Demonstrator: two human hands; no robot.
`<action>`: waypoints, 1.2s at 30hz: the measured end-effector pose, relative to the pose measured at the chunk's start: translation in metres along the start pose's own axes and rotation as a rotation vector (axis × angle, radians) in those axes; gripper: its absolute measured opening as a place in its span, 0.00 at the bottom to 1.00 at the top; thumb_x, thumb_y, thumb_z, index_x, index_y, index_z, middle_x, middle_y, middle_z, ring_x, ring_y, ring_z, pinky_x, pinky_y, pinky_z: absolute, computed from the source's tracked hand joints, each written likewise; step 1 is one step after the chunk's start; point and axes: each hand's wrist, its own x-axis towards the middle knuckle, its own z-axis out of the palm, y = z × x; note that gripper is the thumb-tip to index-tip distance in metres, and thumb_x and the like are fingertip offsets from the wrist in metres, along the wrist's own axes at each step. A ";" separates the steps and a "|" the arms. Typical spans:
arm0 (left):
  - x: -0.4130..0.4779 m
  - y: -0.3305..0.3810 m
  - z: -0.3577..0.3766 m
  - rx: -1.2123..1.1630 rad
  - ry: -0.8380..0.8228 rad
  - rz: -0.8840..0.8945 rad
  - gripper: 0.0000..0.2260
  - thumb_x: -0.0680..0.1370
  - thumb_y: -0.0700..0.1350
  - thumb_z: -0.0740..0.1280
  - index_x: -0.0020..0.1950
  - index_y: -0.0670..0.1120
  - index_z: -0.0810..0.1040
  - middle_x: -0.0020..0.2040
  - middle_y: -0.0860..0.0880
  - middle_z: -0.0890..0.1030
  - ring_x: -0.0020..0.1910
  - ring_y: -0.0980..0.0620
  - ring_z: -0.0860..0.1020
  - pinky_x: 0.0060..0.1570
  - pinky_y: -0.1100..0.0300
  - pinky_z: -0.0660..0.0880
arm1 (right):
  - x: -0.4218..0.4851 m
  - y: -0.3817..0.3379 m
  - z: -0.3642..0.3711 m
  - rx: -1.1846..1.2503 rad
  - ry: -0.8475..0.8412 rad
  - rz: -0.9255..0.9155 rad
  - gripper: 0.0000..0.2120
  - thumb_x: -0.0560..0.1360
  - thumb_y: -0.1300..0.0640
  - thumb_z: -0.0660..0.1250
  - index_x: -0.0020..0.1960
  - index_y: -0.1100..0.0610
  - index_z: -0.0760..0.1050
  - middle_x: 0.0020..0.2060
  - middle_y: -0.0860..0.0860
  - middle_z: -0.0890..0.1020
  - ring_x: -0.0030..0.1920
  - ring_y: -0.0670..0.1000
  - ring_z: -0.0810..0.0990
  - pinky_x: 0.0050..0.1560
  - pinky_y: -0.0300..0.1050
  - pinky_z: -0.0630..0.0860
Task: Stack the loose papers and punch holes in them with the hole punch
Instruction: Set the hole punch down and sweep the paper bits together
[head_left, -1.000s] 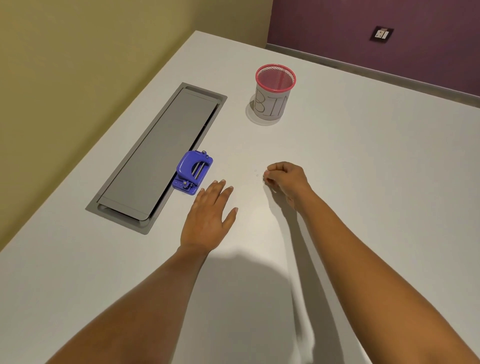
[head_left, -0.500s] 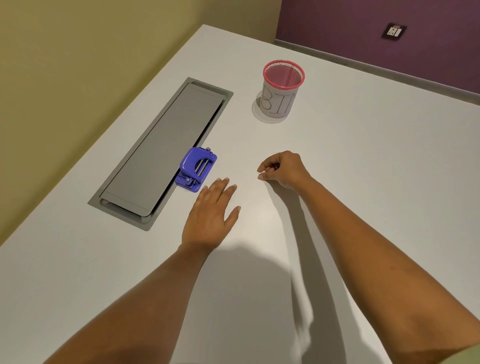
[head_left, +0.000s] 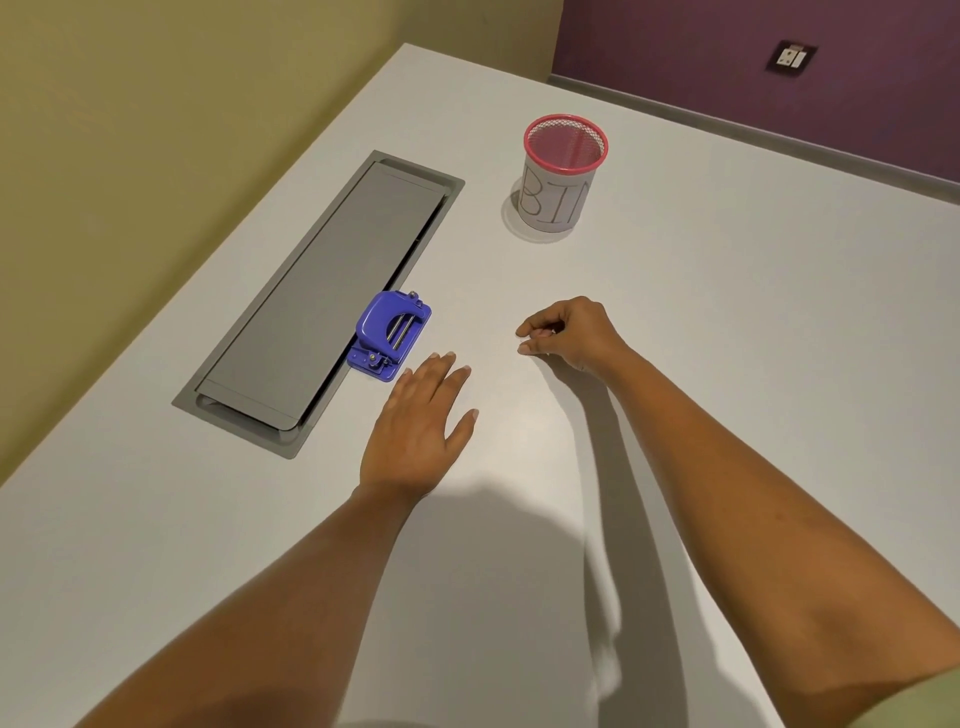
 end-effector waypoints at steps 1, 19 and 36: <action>0.000 0.000 0.000 -0.001 0.002 0.001 0.21 0.79 0.52 0.57 0.71 0.48 0.66 0.73 0.48 0.66 0.73 0.50 0.62 0.72 0.56 0.52 | 0.000 0.000 0.001 0.005 0.015 0.003 0.11 0.65 0.69 0.74 0.48 0.67 0.81 0.28 0.51 0.72 0.24 0.39 0.72 0.33 0.21 0.71; 0.000 0.000 0.000 0.004 0.003 0.005 0.21 0.79 0.52 0.58 0.70 0.47 0.66 0.73 0.48 0.66 0.73 0.50 0.63 0.72 0.56 0.52 | -0.006 -0.010 0.031 -0.444 0.136 0.020 0.10 0.75 0.71 0.55 0.46 0.71 0.75 0.55 0.65 0.77 0.56 0.61 0.76 0.55 0.50 0.74; 0.000 -0.002 0.003 -0.021 0.008 -0.001 0.20 0.79 0.51 0.57 0.70 0.48 0.67 0.72 0.49 0.67 0.73 0.50 0.63 0.72 0.55 0.54 | 0.000 -0.025 -0.023 0.914 0.241 0.391 0.07 0.73 0.72 0.64 0.37 0.66 0.74 0.35 0.57 0.78 0.25 0.45 0.81 0.32 0.33 0.80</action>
